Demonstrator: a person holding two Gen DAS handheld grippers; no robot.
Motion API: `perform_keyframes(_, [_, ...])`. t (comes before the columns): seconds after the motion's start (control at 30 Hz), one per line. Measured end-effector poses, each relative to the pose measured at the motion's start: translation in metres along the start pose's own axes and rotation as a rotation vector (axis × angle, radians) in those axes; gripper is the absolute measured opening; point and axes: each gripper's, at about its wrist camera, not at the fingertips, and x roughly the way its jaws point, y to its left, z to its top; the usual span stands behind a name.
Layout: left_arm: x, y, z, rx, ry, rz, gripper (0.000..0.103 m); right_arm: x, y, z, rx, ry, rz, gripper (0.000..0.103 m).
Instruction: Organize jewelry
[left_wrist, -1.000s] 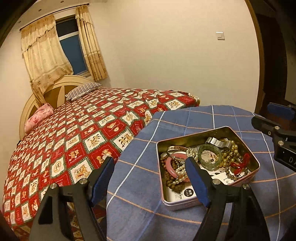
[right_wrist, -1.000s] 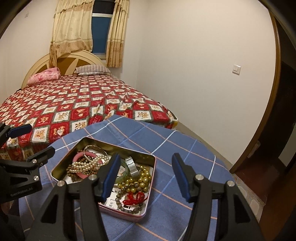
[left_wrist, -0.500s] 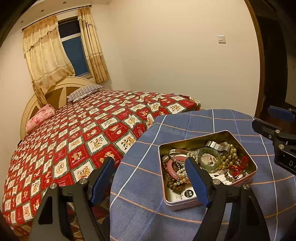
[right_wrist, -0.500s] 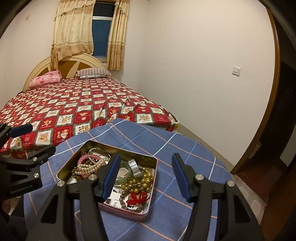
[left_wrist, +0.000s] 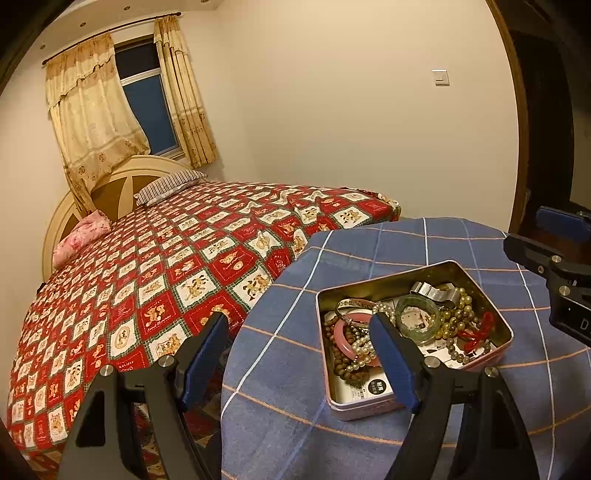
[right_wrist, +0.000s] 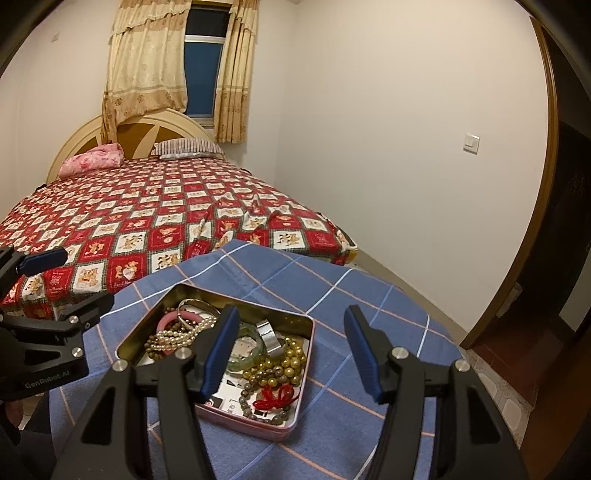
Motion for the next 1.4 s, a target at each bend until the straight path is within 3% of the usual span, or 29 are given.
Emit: perform_keyframes(1.4, [-0.0016,-0.0034,0.0052,0.016,-0.009,0.037,0.079,-0.0035,-0.0040,0.0025,-0.003,-0.017,0.003,0.067])
